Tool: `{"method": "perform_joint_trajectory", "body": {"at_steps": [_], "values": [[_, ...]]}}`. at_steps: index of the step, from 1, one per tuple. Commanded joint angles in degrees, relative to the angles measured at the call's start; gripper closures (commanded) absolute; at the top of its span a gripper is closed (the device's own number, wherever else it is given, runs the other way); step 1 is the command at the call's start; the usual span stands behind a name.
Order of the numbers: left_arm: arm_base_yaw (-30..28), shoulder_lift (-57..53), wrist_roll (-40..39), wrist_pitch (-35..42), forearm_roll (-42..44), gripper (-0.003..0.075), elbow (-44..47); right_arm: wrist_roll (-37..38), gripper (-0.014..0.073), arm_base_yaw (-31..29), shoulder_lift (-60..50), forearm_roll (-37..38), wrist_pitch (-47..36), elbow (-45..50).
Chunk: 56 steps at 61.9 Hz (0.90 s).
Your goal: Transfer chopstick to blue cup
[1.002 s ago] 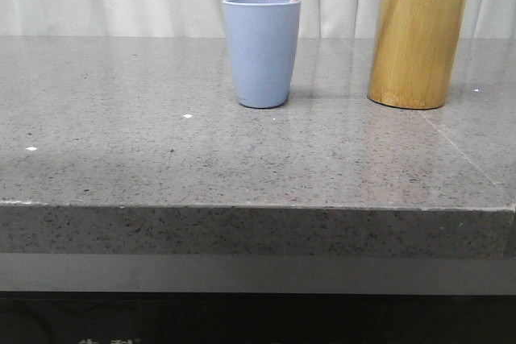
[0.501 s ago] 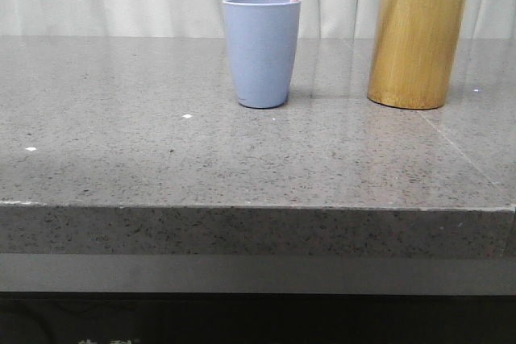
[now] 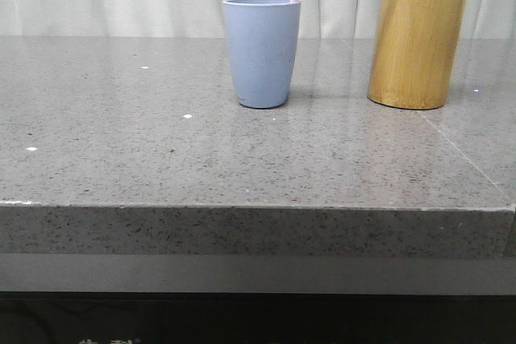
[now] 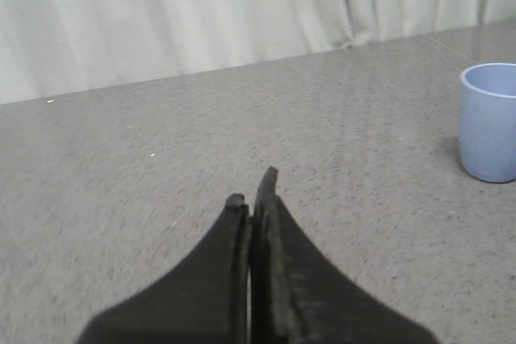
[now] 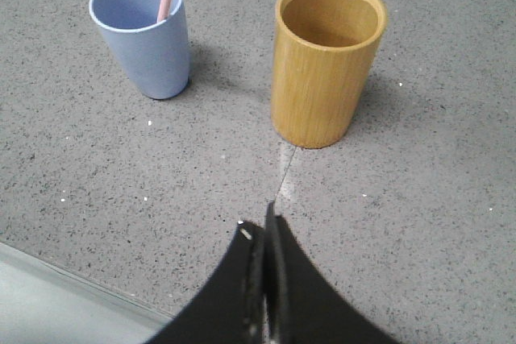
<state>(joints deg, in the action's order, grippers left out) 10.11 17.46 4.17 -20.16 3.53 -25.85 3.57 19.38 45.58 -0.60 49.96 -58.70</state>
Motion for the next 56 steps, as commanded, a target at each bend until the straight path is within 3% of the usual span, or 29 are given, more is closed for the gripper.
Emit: {"method": "perform_joint_trajectory", "body": {"at_steps": [1, 13, 22, 56], "values": [[-2.7, -5.3, 0.0, 8.4, -2.6, 0.0739, 4.5, -0.1, 0.0662, -0.5, -0.2, 0.6, -4.1, -1.5], [-5.0, -16.8, -0.1, 21.4, -4.3, 0.0739, 19.7, -0.1, 0.0662, -0.5, -0.2, 0.6, -4.1, -1.5], [-5.1, -18.9, -0.2, 27.4, -8.2, 0.0739, 26.1, -0.1, 0.0662, -0.5, -0.2, 0.6, -4.0, -1.5], [-5.4, -19.1, -0.3, 25.6, -9.7, 0.0739, 26.7, -0.1, 0.0662, -0.5, -0.2, 0.6, -3.9, -1.5]]}}
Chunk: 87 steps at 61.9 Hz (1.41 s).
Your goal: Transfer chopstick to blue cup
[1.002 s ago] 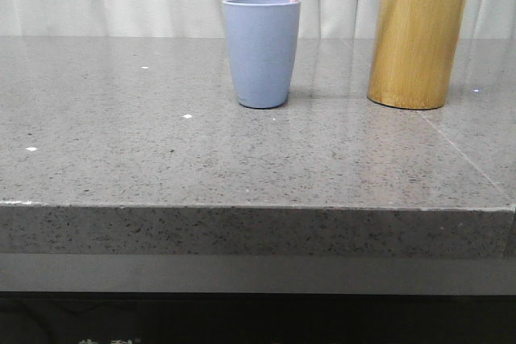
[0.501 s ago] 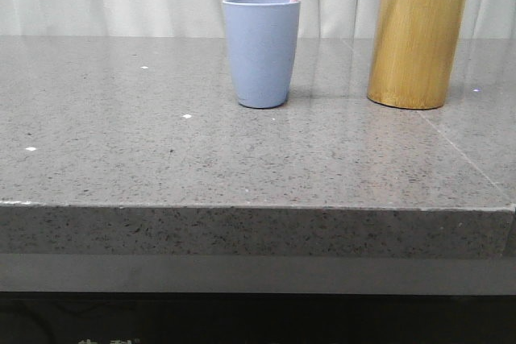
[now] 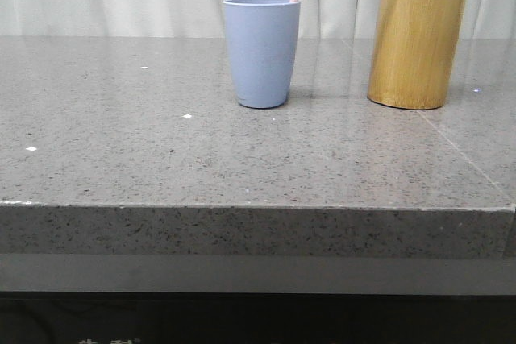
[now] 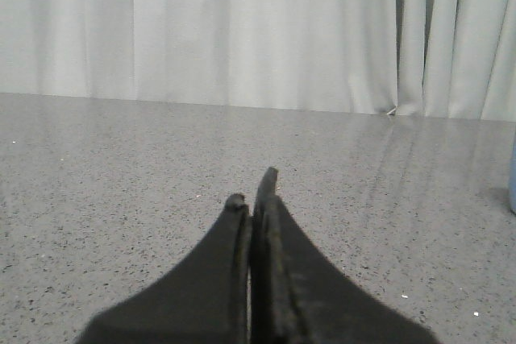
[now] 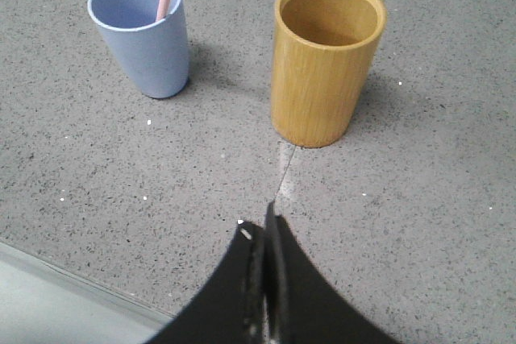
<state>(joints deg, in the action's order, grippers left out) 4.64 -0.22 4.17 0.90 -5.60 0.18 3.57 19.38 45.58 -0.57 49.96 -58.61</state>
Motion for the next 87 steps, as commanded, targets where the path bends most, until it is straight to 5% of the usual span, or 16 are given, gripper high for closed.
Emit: {"method": "perform_joint_trajectory", "body": {"at_steps": [1, 51, 74, 87], "values": [[0.1, -1.5, -0.3, 4.5, -0.6, 0.0739, 0.7, -0.1, 0.0662, -0.5, -0.2, 0.6, -3.9, -1.5], [0.1, -1.5, -0.3, 4.5, -0.6, 0.0739, 0.7, -0.2, 0.0662, -1.0, -1.7, 0.6, -5.0, -0.2], [0.1, -1.4, -0.3, 4.5, -0.6, 0.0739, 0.7, -0.5, 0.0660, -12.4, -27.4, 1.0, -39.5, 35.0], [0.1, -1.4, -0.3, 4.5, -0.6, 0.0739, 0.7, -0.4, 0.0660, -17.7, -43.3, -1.7, -43.4, 51.4]]}}
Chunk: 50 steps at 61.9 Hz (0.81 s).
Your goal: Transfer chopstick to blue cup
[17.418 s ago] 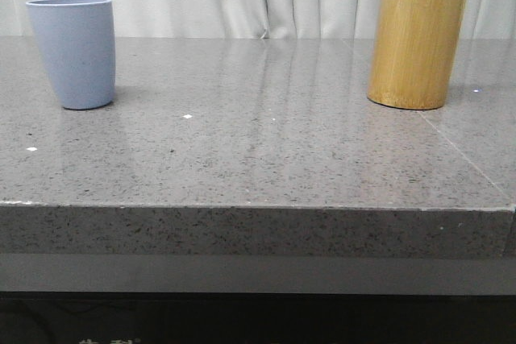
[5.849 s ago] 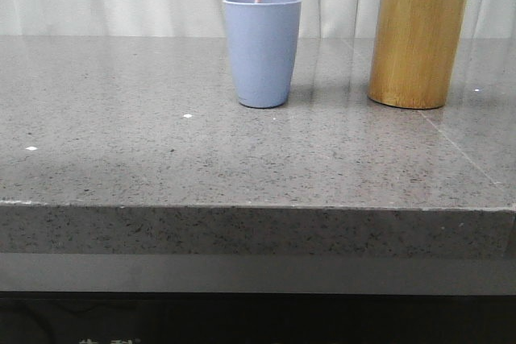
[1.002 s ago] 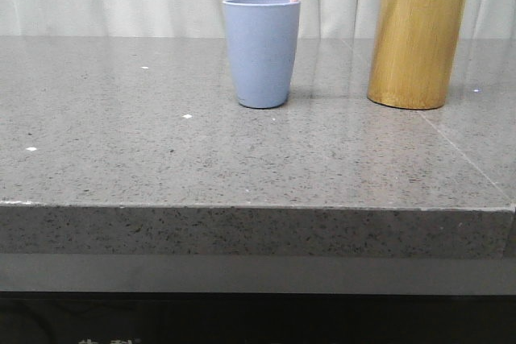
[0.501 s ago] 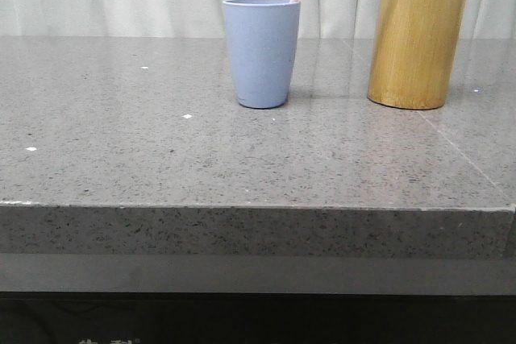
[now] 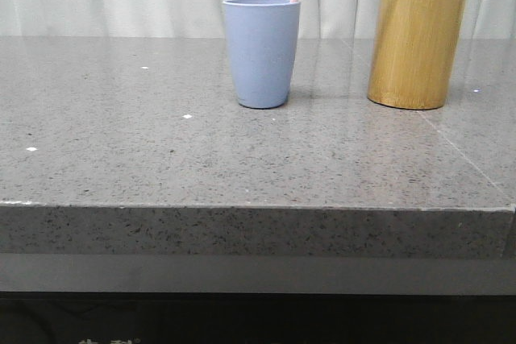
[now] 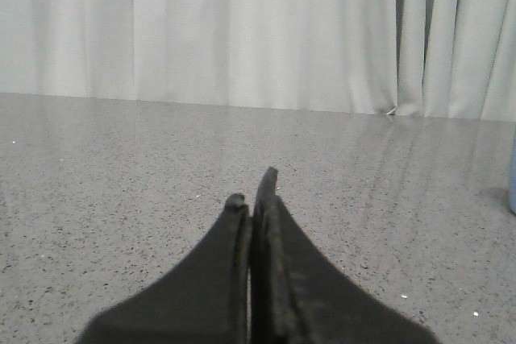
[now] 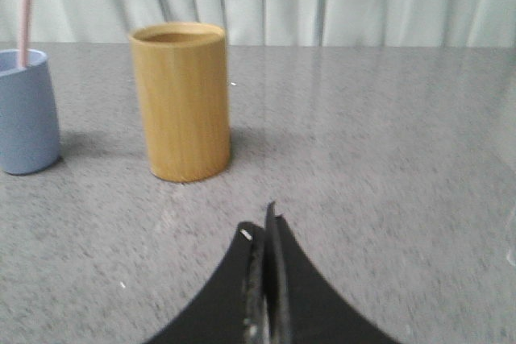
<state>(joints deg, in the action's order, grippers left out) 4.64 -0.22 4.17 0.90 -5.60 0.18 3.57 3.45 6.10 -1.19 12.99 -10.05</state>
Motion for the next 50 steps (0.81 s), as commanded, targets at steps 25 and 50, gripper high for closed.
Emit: {"method": "perform_joint_trajectory", "body": {"at_steps": [25, 50], "values": [[0.1, -1.4, -0.3, 4.5, -0.6, 0.0739, 0.7, -0.4, 0.0660, -2.6, -7.9, -1.3, -16.2, 11.4], [0.1, -1.4, -0.3, 4.5, -0.6, 0.0739, 0.7, -0.4, 0.0660, -2.6, -7.9, -1.3, -16.2, 11.4]]}}
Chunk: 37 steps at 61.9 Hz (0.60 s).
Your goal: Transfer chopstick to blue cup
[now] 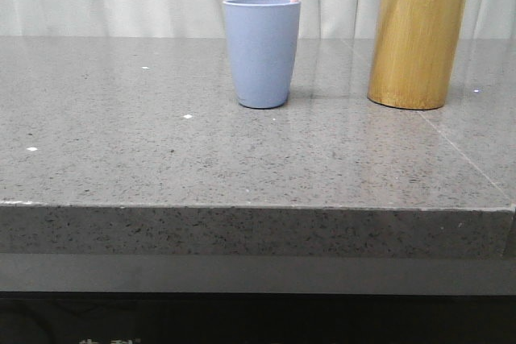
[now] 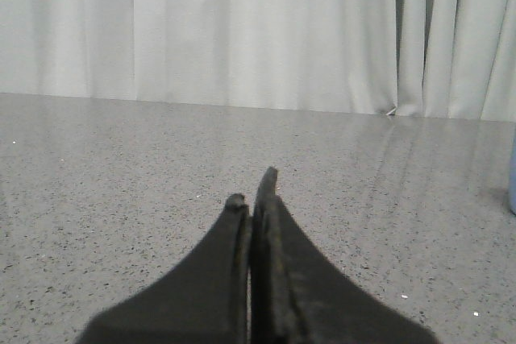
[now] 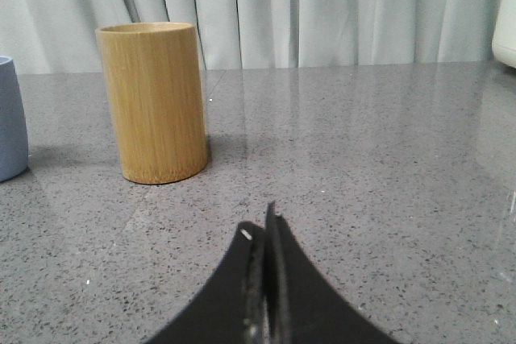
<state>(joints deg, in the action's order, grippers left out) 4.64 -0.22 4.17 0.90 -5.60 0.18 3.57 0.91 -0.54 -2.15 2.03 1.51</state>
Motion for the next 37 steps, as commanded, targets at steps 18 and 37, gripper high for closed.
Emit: {"method": "perform_joint_trajectory", "body": {"at_steps": [18, 37], "values": [[0.1, -1.4, -0.3, 4.5, -0.6, 0.0739, 0.7, -4.6, 0.0660, -0.2, -1.3, -0.3, -6.0, -0.2], [0.1, -1.4, -0.3, 4.5, -0.6, 0.0739, 0.7, -4.6, 0.0660, -0.3, -1.3, -1.2, -6.2, -0.2]]}}
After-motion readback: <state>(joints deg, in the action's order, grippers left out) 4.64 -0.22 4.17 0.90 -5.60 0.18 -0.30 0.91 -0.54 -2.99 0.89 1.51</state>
